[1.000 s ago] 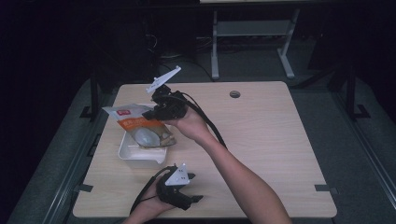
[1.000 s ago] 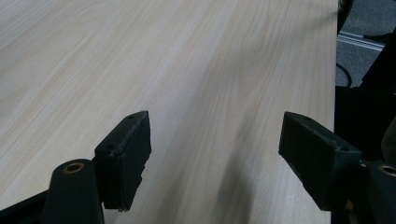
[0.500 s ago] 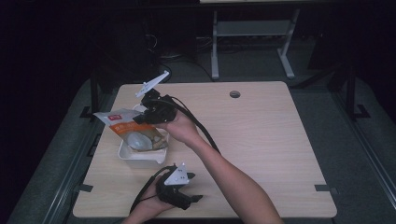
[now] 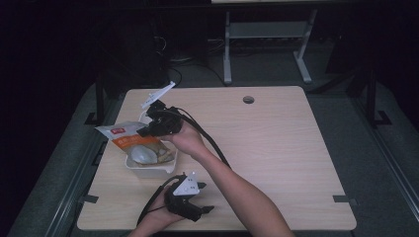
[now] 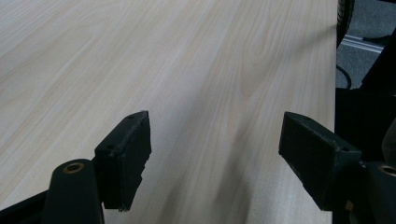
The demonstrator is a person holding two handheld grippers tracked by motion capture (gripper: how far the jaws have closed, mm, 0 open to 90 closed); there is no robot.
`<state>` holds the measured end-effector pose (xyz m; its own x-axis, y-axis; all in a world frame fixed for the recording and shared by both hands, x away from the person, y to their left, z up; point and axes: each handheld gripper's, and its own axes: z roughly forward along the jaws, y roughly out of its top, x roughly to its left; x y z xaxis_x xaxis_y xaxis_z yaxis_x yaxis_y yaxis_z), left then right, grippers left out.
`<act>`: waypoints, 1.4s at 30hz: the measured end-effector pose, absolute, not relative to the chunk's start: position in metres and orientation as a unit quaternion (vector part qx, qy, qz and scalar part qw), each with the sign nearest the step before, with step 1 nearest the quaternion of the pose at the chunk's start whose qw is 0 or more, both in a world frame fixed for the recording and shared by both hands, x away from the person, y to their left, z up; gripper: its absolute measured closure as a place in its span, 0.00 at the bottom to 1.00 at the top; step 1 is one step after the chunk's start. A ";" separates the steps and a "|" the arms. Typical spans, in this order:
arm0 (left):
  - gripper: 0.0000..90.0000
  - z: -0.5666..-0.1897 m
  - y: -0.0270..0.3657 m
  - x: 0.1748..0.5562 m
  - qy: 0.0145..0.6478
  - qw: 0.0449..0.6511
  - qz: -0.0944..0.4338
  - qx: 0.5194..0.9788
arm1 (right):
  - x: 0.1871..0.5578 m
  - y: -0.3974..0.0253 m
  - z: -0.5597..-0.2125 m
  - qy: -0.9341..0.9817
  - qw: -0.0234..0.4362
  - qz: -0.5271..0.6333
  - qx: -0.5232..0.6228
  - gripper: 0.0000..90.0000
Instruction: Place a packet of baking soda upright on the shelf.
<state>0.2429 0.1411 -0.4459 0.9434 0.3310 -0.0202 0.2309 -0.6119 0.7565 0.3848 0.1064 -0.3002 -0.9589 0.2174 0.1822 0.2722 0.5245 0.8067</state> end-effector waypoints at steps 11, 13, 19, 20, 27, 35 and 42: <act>0.28 -0.445 0.141 0.243 0.154 0.411 0.058 0.897 | 0.387 0.108 -0.318 -0.869 0.038 -0.469 -0.152 0.99; 0.28 -0.445 0.141 0.243 0.152 0.411 0.059 0.897 | 0.388 0.108 -0.323 -0.868 0.040 -0.470 -0.157 0.99; 0.28 -0.445 0.140 0.242 0.151 0.411 0.058 0.897 | 0.389 0.106 -0.330 -0.865 0.044 -0.473 -0.162 0.98; 0.28 -0.446 0.140 0.242 0.152 0.412 0.058 0.897 | 0.389 0.106 -0.331 -0.866 0.042 -0.472 -0.162 0.97; 0.28 -0.446 0.139 0.242 0.150 0.410 0.058 0.898 | 0.391 0.101 -0.332 -0.873 0.037 -0.458 -0.161 0.94; 0.28 -0.446 0.138 0.242 0.150 0.409 0.058 0.898 | 0.387 0.096 -0.348 -0.902 0.038 -0.405 -0.146 0.86; 0.28 -0.447 0.137 0.242 0.149 0.407 0.057 0.899 | 0.386 0.091 -0.365 -0.910 0.048 -0.386 -0.142 0.84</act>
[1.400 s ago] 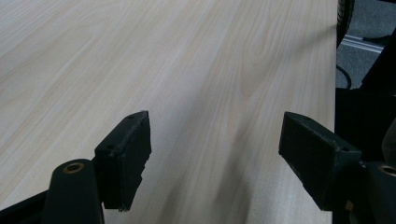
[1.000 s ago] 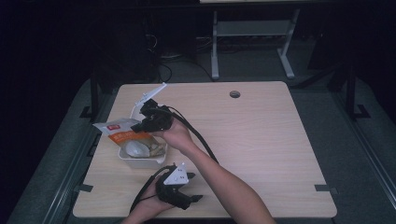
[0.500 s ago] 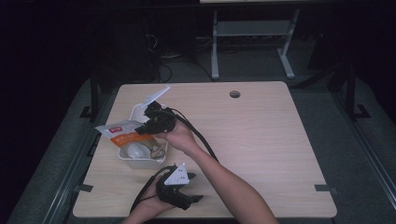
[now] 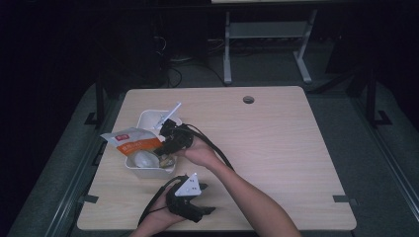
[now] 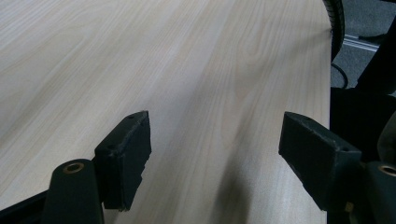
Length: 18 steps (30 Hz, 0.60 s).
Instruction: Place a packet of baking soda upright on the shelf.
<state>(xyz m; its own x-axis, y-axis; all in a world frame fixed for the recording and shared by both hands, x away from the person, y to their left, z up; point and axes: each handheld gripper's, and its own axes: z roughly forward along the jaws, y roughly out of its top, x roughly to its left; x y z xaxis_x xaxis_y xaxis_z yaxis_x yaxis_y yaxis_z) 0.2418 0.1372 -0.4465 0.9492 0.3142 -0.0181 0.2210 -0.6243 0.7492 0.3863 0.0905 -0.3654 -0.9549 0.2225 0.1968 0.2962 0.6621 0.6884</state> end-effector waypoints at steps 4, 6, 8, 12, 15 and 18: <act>0.28 -0.447 0.137 0.242 0.149 0.407 0.057 0.899 | 0.386 0.090 -0.373 -0.914 0.044 -0.377 -0.144 0.93; 0.28 -0.447 0.136 0.242 0.149 0.407 0.057 0.899 | 0.385 0.092 -0.376 -0.921 0.031 -0.363 -0.139 0.95; 0.28 -0.447 0.137 0.242 0.146 0.405 0.058 0.901 | 0.385 0.091 -0.380 -0.920 0.039 -0.363 -0.142 0.97; 0.28 -0.447 0.136 0.242 0.145 0.403 0.058 0.902 | 0.384 0.090 -0.384 -0.919 0.042 -0.364 -0.142 0.99; 0.28 -0.448 0.135 0.242 0.144 0.403 0.057 0.902 | 0.381 0.089 -0.390 -0.920 0.042 -0.363 -0.143 0.99; 0.28 -0.449 0.134 0.241 0.142 0.400 0.055 0.904 | 0.380 0.085 -0.397 -0.917 0.045 -0.365 -0.152 0.99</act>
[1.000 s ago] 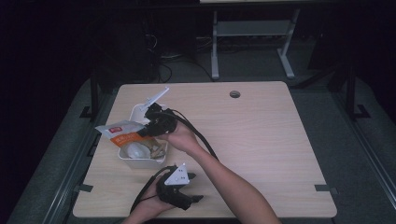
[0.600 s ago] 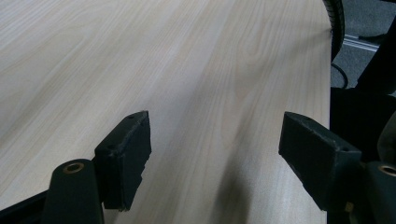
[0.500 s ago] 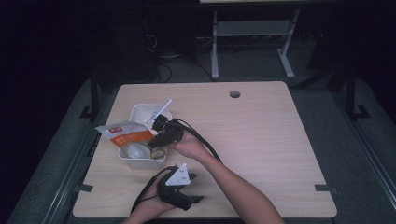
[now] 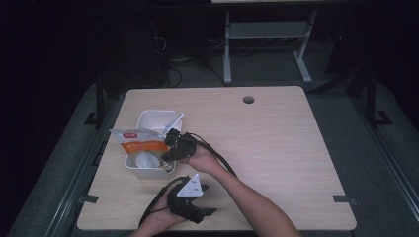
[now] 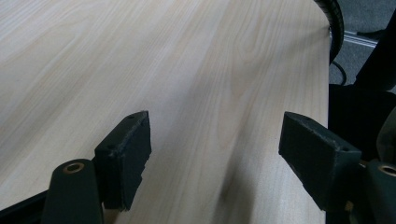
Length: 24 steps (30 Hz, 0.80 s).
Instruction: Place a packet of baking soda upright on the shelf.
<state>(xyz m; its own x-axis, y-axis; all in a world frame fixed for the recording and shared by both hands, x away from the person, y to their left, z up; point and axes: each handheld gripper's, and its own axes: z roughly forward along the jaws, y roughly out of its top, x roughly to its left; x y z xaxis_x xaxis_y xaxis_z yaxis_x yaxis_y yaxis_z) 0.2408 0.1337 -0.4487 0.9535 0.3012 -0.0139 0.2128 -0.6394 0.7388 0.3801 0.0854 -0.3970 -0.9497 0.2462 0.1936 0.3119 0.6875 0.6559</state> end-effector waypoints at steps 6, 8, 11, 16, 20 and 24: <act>0.28 -0.449 0.133 0.240 0.144 0.401 0.054 0.903 | 0.378 0.081 -0.406 -0.912 0.039 -0.373 -0.164 0.99; 0.28 -0.449 0.133 0.241 0.144 0.400 0.053 0.904 | 0.378 0.081 -0.407 -0.912 0.038 -0.373 -0.165 0.99; 0.28 -0.450 0.132 0.241 0.143 0.400 0.054 0.904 | 0.377 0.080 -0.408 -0.913 0.032 -0.373 -0.165 0.99; 0.28 -0.449 0.133 0.241 0.142 0.399 0.054 0.904 | 0.381 0.080 -0.404 -0.906 0.062 -0.384 -0.167 0.84; 0.28 -0.450 0.133 0.241 0.144 0.400 0.052 0.904 | 0.383 0.078 -0.393 -0.896 0.053 -0.408 -0.170 0.92; 0.28 -0.449 0.134 0.241 0.144 0.401 0.054 0.903 | 0.382 0.079 -0.393 -0.899 0.047 -0.402 -0.167 0.99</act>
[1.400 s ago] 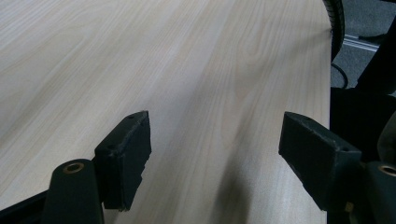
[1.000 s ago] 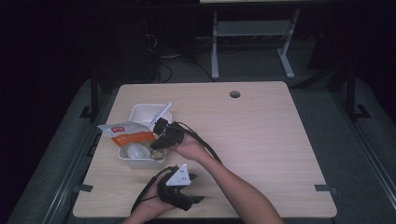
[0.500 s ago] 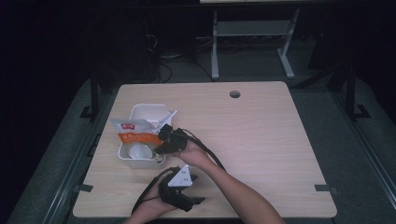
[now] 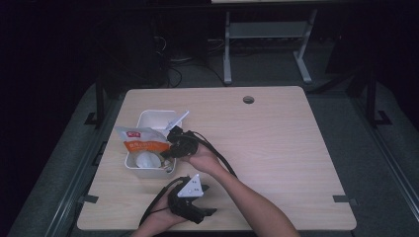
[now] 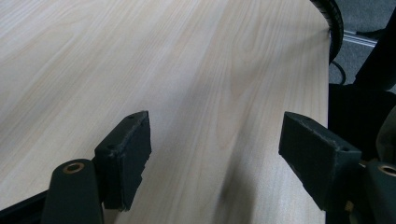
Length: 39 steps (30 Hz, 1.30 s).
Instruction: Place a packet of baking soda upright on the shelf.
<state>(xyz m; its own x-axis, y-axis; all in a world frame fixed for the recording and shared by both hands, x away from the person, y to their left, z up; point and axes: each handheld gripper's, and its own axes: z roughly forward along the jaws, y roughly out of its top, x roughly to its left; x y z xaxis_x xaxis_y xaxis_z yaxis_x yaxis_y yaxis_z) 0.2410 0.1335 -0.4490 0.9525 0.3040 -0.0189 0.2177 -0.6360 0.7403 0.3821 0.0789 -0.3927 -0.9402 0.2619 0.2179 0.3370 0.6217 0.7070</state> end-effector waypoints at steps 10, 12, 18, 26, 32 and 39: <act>0.28 -0.449 0.133 0.242 0.145 0.400 0.054 0.903 | 0.382 0.074 -0.400 -0.899 0.049 -0.402 -0.169 1.00; 0.28 -0.449 0.133 0.242 0.145 0.400 0.053 0.903 | 0.384 0.072 -0.401 -0.895 0.059 -0.404 -0.178 0.99; 0.28 -0.449 0.136 0.244 0.147 0.402 0.054 0.902 | 0.387 0.071 -0.400 -0.890 0.071 -0.413 -0.178 0.94; 0.28 -0.449 0.136 0.244 0.150 0.404 0.053 0.901 | 0.389 0.064 -0.390 -0.883 0.071 -0.428 -0.178 0.90; 0.28 -0.448 0.138 0.246 0.154 0.405 0.055 0.899 | 0.390 0.054 -0.380 -0.876 0.076 -0.441 -0.177 0.84; 0.28 -0.448 0.139 0.248 0.158 0.404 0.057 0.899 | 0.392 0.042 -0.372 -0.872 0.077 -0.449 -0.179 0.78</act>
